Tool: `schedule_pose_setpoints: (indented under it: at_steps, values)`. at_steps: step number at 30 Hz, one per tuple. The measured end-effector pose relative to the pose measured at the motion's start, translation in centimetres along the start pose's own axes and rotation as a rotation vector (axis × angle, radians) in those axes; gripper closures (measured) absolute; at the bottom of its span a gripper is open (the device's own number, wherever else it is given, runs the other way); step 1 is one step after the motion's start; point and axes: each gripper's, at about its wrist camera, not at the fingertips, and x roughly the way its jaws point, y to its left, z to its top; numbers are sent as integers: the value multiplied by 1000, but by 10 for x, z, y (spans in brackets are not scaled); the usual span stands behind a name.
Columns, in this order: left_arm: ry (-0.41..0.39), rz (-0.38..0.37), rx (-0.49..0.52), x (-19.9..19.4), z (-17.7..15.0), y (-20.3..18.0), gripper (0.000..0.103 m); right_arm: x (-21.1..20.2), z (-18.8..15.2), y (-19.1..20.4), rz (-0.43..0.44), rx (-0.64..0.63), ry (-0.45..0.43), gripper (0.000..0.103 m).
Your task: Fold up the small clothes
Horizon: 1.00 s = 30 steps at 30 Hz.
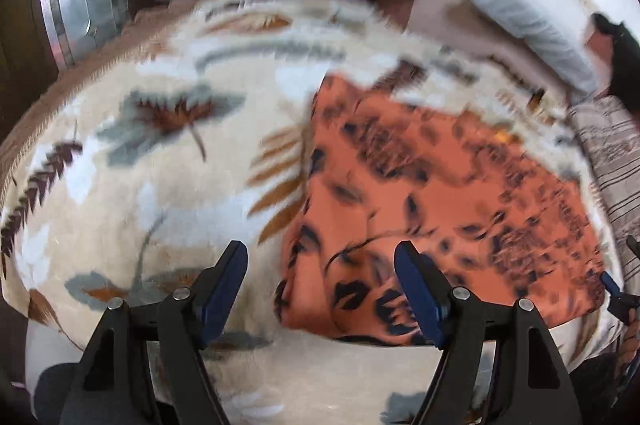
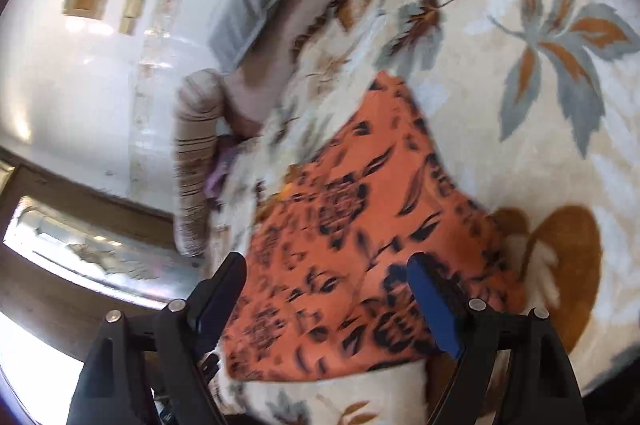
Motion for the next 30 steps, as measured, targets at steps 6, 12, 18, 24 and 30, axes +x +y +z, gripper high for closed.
schedule_pose_setpoints:
  at_steps: [6, 12, 18, 24, 30]
  values:
    - [23, 16, -8, 3, -5, 7, 27, 0, -5, -18, -11, 42, 9, 18]
    - [1, 31, -15, -2, -2, 11, 26, -2, -5, -8, -7, 5, 20, 18]
    - [1, 24, -45, -5, -6, 18, 26, -6, -10, -21, 1, 26, -3, 18]
    - [-25, 5, -61, -16, -4, 26, 26, -15, -8, -17, 9, 31, -9, 18]
    - [-18, -4, -70, -9, 26, 19, 26, -10, 41, -26, -48, 120, -31, 18]
